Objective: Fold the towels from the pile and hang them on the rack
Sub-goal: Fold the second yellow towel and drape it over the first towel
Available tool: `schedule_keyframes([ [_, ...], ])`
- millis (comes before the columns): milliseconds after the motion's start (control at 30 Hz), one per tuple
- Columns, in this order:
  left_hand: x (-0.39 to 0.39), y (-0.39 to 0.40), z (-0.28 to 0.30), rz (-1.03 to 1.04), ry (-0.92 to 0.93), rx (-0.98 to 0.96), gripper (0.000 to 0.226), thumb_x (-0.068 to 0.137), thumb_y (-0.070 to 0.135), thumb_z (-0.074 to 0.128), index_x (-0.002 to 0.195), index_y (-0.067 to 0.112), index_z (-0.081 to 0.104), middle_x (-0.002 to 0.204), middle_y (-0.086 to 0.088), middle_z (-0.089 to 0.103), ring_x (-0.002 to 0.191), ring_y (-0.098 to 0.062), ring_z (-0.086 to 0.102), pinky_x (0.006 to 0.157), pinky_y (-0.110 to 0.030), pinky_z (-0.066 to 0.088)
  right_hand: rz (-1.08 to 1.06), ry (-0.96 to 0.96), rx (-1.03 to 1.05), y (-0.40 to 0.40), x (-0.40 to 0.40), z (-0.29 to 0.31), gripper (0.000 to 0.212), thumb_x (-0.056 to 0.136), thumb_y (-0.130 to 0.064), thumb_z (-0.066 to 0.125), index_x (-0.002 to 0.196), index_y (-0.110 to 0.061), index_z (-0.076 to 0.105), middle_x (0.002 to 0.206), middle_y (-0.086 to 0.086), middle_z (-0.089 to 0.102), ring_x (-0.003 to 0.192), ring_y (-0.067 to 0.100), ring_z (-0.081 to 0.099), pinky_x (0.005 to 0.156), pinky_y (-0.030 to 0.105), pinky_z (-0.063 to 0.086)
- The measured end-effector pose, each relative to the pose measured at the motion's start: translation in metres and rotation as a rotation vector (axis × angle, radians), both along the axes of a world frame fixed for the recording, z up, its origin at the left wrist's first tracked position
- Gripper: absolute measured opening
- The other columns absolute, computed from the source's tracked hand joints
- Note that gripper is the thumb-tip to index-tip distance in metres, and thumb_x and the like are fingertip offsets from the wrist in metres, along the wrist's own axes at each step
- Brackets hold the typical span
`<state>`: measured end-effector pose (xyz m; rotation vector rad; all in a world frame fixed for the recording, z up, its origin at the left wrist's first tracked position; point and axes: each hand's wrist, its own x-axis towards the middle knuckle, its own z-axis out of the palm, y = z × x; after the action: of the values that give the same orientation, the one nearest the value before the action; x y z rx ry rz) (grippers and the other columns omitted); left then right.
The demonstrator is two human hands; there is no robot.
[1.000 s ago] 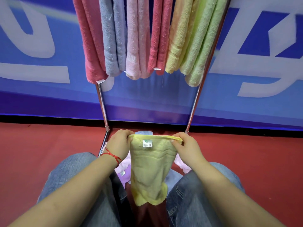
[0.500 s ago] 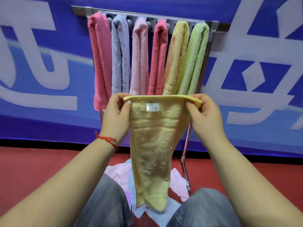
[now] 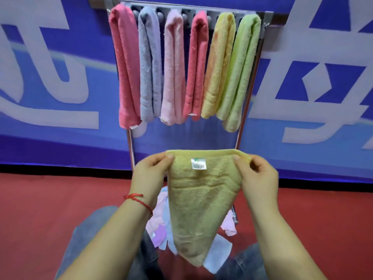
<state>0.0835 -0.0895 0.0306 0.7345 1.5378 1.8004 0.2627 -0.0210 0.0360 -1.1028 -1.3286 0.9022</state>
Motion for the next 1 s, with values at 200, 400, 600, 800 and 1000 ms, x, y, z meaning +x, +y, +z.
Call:
schedule_keyframes([
  [200, 0.051, -0.006, -0.034, 0.014, -0.683, 0.0, 0.018, 0.092, 0.007, 0.051, 0.101, 0.001, 0.066, 0.078, -0.007, 0.072, 0.065, -0.012, 0.07, 0.058, -0.019, 0.057, -0.058, 0.204, -0.341, -0.024, -0.015, -0.033, 0.009, 0.081, -0.011, 0.067, 0.089, -0.006, 0.066, 0.077, 0.005, 0.067, 0.068, 0.017, 0.06, 0.07, 0.032, 0.049],
  [400, 0.079, -0.016, -0.023, -0.186, -0.761, 0.101, 0.03, 0.095, 0.006, 0.04, 0.113, -0.005, 0.061, 0.097, -0.018, 0.071, 0.072, -0.016, 0.071, 0.059, -0.021, 0.057, 0.03, 0.324, -0.403, -0.054, -0.039, -0.034, 0.006, 0.084, -0.006, 0.065, 0.083, -0.007, 0.06, 0.068, 0.007, 0.063, 0.055, 0.01, 0.058, 0.05, 0.019, 0.046],
  [600, 0.078, -0.014, -0.034, -0.052, -0.515, 0.077, 0.024, 0.091, 0.003, 0.05, 0.106, 0.007, 0.069, 0.102, -0.004, 0.073, 0.09, -0.011, 0.07, 0.071, -0.016, 0.055, 0.173, 0.407, -0.456, -0.063, -0.055, -0.037, 0.013, 0.084, 0.003, 0.062, 0.092, -0.006, 0.066, 0.07, 0.002, 0.071, 0.062, 0.006, 0.065, 0.054, 0.014, 0.05],
  [800, 0.075, -0.014, -0.037, 0.013, -0.459, 0.084, 0.024, 0.091, 0.0, 0.051, 0.106, 0.004, 0.068, 0.106, -0.009, 0.071, 0.104, -0.021, 0.066, 0.1, -0.037, 0.046, 0.224, 0.441, -0.494, -0.065, -0.06, -0.043, 0.019, 0.084, 0.004, 0.062, 0.097, -0.009, 0.068, 0.083, 0.005, 0.074, 0.08, 0.015, 0.071, 0.071, 0.025, 0.054],
  [1000, 0.072, -0.016, -0.038, 0.034, -0.414, 0.105, 0.023, 0.09, 0.0, 0.051, 0.103, 0.005, 0.069, 0.101, -0.006, 0.073, 0.102, -0.018, 0.067, 0.099, -0.037, 0.047, 0.283, 0.395, -0.479, -0.067, -0.06, -0.04, 0.019, 0.087, 0.003, 0.059, 0.097, -0.009, 0.069, 0.079, -0.001, 0.075, 0.076, 0.008, 0.071, 0.068, 0.02, 0.052],
])
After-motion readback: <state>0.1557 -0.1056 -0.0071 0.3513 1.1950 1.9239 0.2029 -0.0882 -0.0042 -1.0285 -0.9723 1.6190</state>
